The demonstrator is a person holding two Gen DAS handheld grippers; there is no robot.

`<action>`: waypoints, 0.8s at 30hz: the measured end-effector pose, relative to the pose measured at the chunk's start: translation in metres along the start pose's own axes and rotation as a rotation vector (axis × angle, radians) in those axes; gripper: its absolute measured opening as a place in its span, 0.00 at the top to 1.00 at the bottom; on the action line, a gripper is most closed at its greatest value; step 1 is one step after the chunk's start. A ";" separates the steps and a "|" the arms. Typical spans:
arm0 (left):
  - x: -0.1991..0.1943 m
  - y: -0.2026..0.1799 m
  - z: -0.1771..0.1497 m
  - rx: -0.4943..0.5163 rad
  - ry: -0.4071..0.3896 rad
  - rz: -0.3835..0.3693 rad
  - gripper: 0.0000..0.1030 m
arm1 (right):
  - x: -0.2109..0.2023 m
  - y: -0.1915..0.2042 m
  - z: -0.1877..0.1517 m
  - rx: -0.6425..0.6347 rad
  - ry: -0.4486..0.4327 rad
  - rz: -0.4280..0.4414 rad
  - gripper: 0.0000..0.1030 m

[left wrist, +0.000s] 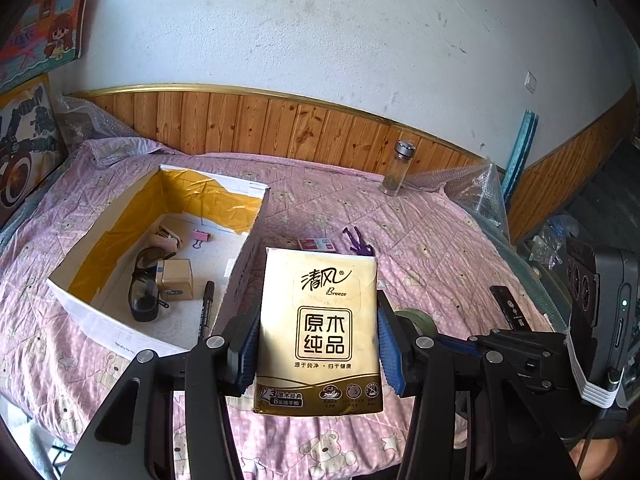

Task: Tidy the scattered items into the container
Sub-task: 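Carry the tissue pack and tape roll with both tools over the box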

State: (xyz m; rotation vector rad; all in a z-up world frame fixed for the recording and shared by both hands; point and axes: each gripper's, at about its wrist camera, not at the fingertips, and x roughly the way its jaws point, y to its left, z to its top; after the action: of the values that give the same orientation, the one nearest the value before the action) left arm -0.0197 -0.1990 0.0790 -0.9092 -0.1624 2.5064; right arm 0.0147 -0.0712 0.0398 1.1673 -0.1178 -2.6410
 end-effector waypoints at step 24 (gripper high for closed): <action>-0.006 0.120 0.029 -0.215 -0.017 0.093 0.51 | 0.051 0.048 0.057 -0.116 0.036 0.093 0.90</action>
State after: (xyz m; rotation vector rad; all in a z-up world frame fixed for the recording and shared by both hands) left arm -0.0801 -0.3071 0.0734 -1.0003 -0.4111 2.6200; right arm -0.0511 -0.1318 0.0506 1.1424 -0.0115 -2.5082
